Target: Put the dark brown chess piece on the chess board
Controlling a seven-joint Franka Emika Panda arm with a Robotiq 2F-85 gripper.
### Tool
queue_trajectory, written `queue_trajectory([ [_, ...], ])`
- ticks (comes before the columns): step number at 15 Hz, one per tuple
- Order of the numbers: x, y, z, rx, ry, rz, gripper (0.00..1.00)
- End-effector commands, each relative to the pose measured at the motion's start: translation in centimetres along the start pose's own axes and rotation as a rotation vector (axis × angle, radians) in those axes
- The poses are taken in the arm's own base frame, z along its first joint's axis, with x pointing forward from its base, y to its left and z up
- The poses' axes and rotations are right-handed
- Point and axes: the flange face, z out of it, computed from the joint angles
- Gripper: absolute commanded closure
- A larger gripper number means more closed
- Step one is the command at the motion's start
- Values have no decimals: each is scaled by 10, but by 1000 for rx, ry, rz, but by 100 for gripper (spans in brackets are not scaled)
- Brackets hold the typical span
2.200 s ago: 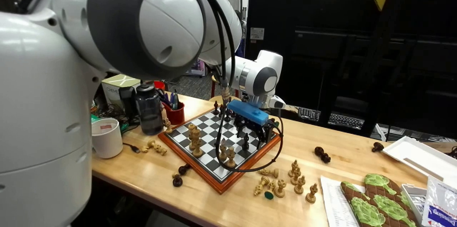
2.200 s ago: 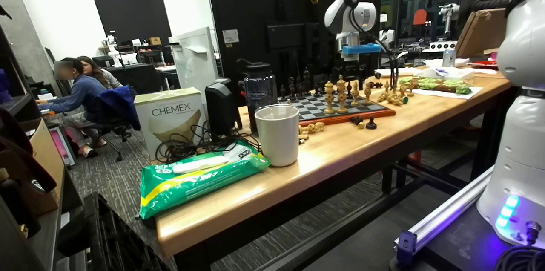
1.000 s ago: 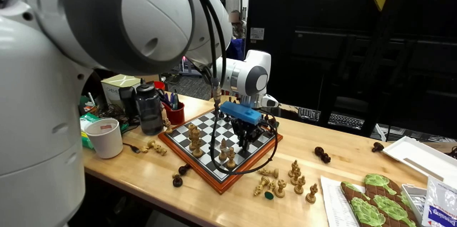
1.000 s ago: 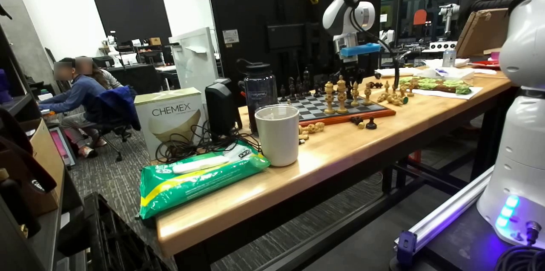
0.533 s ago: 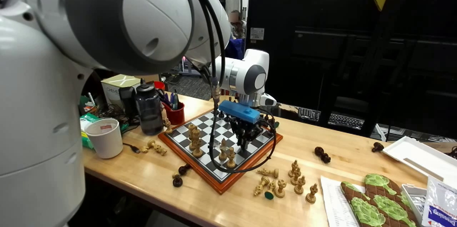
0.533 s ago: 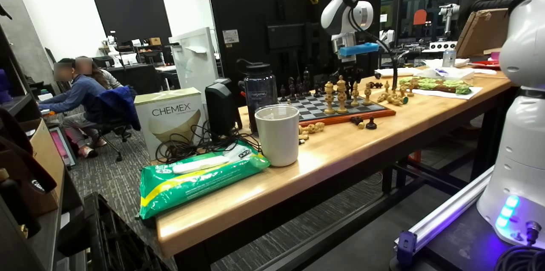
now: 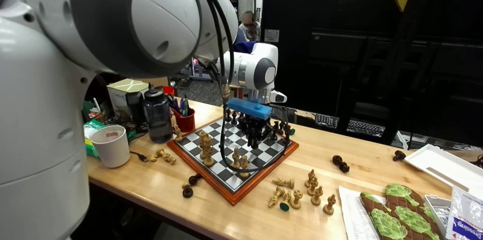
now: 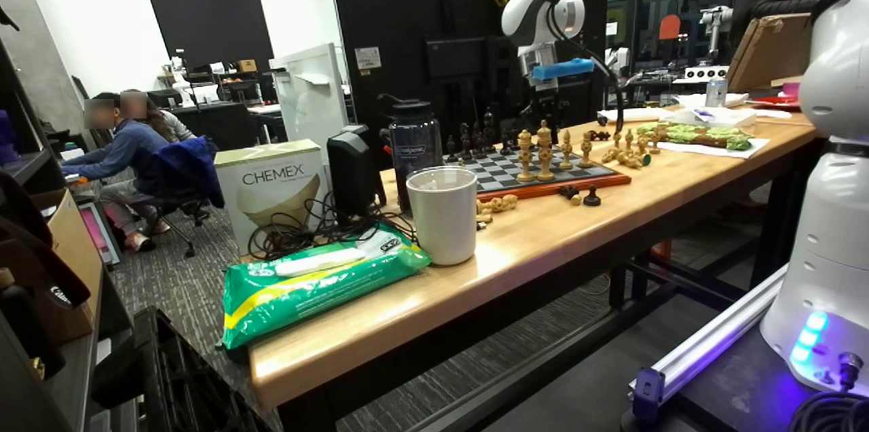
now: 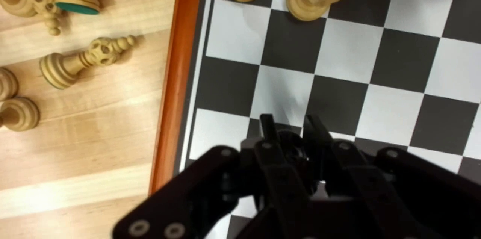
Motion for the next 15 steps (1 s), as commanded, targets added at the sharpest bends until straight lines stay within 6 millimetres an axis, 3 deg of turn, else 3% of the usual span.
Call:
queue_trajectory([
  [1,4,-15,-17,-22,-3,-52,94],
  [7,17,-45,-29,-23,-16,-136,94],
  [15,42,-77,-27,-23,-1,-242,94],
])
